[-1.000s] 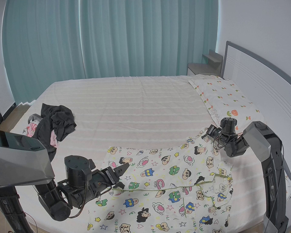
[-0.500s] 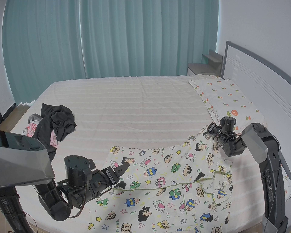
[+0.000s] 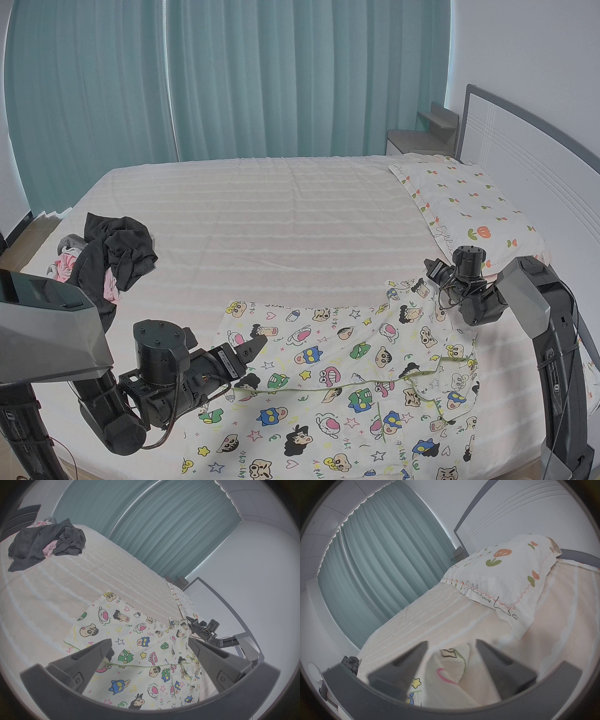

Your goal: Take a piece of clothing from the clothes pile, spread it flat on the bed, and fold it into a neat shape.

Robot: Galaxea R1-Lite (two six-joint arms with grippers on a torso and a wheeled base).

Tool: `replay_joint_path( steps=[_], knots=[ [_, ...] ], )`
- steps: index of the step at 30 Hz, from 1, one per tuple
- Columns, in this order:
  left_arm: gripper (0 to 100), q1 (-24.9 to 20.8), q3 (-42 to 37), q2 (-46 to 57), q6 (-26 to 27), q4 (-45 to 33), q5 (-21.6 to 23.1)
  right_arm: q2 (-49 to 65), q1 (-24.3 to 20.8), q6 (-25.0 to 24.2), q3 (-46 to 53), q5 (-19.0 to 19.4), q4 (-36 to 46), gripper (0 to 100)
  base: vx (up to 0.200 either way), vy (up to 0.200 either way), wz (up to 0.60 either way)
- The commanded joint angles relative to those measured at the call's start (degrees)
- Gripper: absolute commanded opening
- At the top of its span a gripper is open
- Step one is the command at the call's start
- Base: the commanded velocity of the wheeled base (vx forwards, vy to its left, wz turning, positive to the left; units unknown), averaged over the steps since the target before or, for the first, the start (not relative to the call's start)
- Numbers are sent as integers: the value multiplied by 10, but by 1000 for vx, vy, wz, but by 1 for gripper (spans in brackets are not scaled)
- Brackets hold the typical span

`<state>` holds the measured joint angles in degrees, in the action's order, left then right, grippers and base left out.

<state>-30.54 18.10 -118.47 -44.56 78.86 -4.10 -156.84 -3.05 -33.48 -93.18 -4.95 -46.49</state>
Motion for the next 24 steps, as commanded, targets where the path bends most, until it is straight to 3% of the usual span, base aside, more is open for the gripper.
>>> replay_joint_path(
  steps=[1, 6, 13, 17, 20, 22, 24],
  knots=[
    [100, 1, 2, 2, 0, 0, 0, 43, 1, 3, 32, -1, 28, 100, 0, 0, 0],
    [100, 4, 4, 17, 3, 1, -5, 159, 12, 3, 129, 6, 97, 100, 0, 0, 0],
    [100, 7, 40, 55, 30, -12, -15, 289, 19, -4, 345, 32, 82, 100, 0, 0, 0],
    [100, 31, 121, 73, 46, -128, -15, 384, 19, -9, 527, 54, 1, 100, 0, 0, 0],
    [100, 75, 197, 68, 47, -231, 0, 439, 16, -33, 649, 100, -98, 100, 0, 0, 0],
    [100, 97, 229, 61, 48, -271, 21, 456, 17, -45, 694, 131, -145, 100, 0, 0, 0],
    [100, 136, 285, 28, 53, -332, 92, 460, 25, -65, 758, 191, -218, 100, 0, 0, 0]
  ],
)
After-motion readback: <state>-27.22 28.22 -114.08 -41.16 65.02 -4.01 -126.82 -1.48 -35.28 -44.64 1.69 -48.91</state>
